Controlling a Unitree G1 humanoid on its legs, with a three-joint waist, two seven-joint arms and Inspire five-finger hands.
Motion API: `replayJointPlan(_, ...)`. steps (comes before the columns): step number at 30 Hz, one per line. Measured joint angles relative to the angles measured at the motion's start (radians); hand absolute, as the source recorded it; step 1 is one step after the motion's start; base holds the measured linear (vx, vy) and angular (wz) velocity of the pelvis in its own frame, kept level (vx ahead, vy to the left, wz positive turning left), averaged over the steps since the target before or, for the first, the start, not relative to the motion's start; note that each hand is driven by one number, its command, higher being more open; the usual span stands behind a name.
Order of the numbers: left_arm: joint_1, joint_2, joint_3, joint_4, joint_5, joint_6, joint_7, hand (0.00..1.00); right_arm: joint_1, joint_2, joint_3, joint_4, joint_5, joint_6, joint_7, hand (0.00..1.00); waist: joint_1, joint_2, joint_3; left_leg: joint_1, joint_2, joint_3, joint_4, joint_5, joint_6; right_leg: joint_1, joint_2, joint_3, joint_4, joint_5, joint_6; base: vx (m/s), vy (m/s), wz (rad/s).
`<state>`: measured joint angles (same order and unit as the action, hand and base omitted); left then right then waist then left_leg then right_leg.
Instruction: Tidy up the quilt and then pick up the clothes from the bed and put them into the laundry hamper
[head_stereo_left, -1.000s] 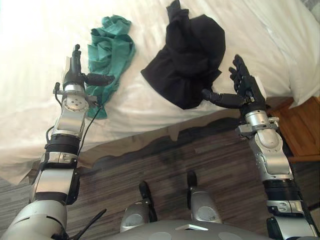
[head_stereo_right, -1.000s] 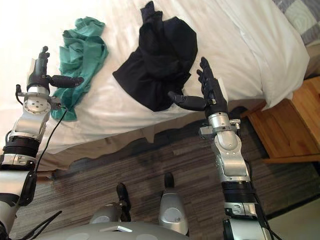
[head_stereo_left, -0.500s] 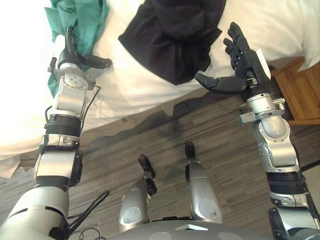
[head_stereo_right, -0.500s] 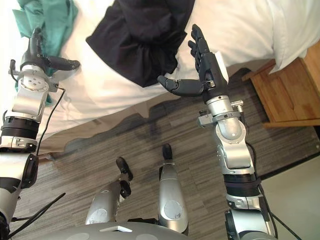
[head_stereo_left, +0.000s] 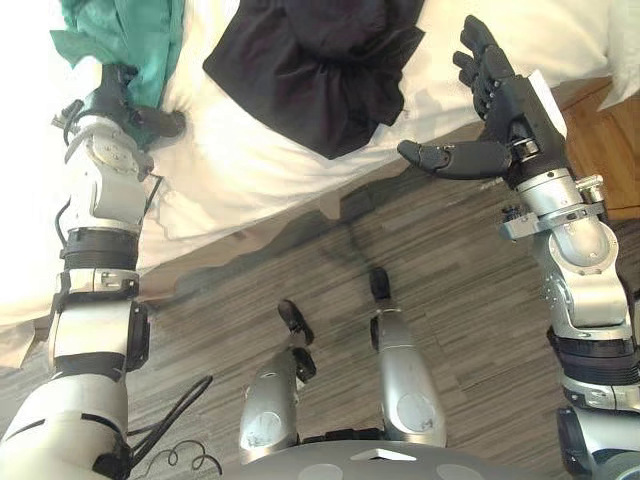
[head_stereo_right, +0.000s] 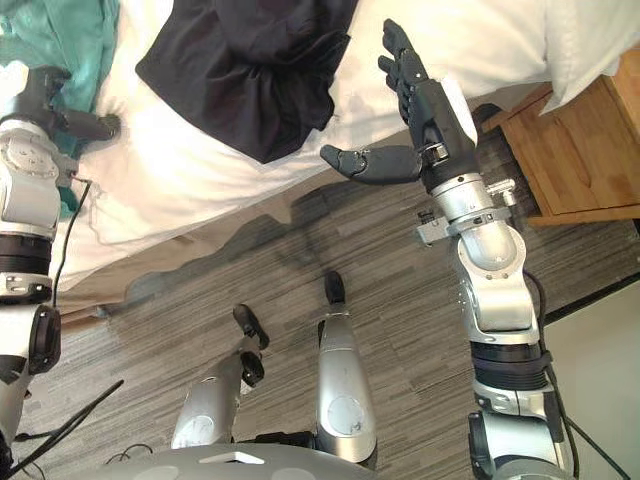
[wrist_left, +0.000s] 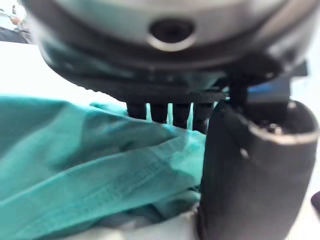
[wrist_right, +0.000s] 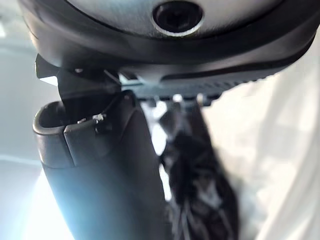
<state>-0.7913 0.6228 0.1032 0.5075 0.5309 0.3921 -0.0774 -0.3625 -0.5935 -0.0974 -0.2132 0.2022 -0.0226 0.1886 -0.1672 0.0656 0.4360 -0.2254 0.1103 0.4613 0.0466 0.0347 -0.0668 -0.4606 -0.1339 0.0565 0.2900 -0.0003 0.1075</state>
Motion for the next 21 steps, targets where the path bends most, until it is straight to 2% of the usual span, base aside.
replayJointPlan(1,0.015,0.000,0.005,0.007,-0.021,-0.020,0.013,0.00,-0.007,-0.008,0.004,0.000,0.000,0.000,0.001,1.00,-0.003,0.001,0.000,0.007,0.000,0.001,-0.003,0.001,0.000,0.005,0.000,0.000,-0.001,0.000,0.000,0.07,-0.040,-0.06)
replayJointPlan(2,0.049,0.000,0.013,0.033,-0.060,-0.078,0.051,0.00,-0.020,-0.029,0.011,0.000,0.000,-0.001,0.004,1.00,-0.004,0.003,-0.001,0.021,0.001,0.002,-0.007,0.002,-0.002,0.018,0.002,-0.001,-0.003,0.000,0.000,0.06,-0.042,-0.04)
replayJointPlan(4,0.092,-0.007,0.017,0.045,-0.106,-0.147,0.095,0.00,-0.036,-0.052,0.014,0.000,0.000,-0.003,0.015,1.00,-0.004,0.006,-0.003,0.034,0.001,0.000,-0.019,0.008,-0.003,0.032,0.002,-0.009,-0.006,0.000,0.000,0.04,-0.036,0.05)
replayJointPlan(5,0.117,-0.018,0.038,0.048,-0.138,-0.203,0.126,0.00,-0.052,-0.070,0.016,0.000,0.000,-0.003,0.024,1.00,-0.003,0.006,-0.003,0.035,0.001,-0.003,-0.021,0.010,-0.003,0.035,0.001,-0.016,-0.007,0.000,0.000,0.03,-0.029,0.13)
replayJointPlan(8,0.189,-0.050,0.071,0.015,-0.185,-0.296,0.165,0.00,-0.086,-0.096,0.033,0.000,-0.003,-0.003,0.041,1.00,-0.004,0.008,-0.004,0.044,0.002,-0.022,-0.031,0.024,0.000,0.056,-0.004,-0.055,-0.009,-0.001,-0.001,0.05,-0.045,0.21)
replayJointPlan(13,0.331,-0.069,0.072,-0.155,-0.215,-0.356,0.168,0.00,-0.099,-0.122,0.034,-0.044,-0.040,0.012,0.046,1.00,0.002,0.010,-0.006,0.046,0.009,-0.065,-0.047,0.045,-0.007,0.086,-0.013,-0.144,-0.009,-0.011,-0.015,0.09,-0.058,0.30)
replayJointPlan(17,0.410,-0.082,0.073,-0.281,-0.317,-0.385,0.114,0.00,-0.126,-0.140,0.022,-0.041,-0.081,0.043,0.032,1.00,0.019,0.016,-0.009,0.049,0.010,-0.103,-0.052,0.047,-0.008,0.111,-0.018,-0.192,-0.010,-0.027,-0.019,0.08,-0.028,0.28)
replayJointPlan(20,0.571,-0.122,0.067,-0.414,-0.497,-0.416,-0.037,0.00,-0.154,-0.191,0.005,0.008,-0.124,0.090,0.026,1.00,0.052,0.048,-0.029,0.048,0.010,-0.139,-0.059,0.048,-0.009,0.129,-0.021,-0.225,-0.012,-0.035,-0.022,0.10,-0.016,0.35)
replayJointPlan(21,0.684,-0.164,0.049,-0.479,-0.591,-0.416,-0.119,0.00,-0.197,-0.218,0.005,0.091,-0.156,0.121,0.025,1.00,0.075,0.070,-0.043,0.047,0.009,-0.162,-0.064,0.048,-0.010,0.138,-0.024,-0.248,-0.013,-0.037,-0.027,0.09,-0.009,0.32)
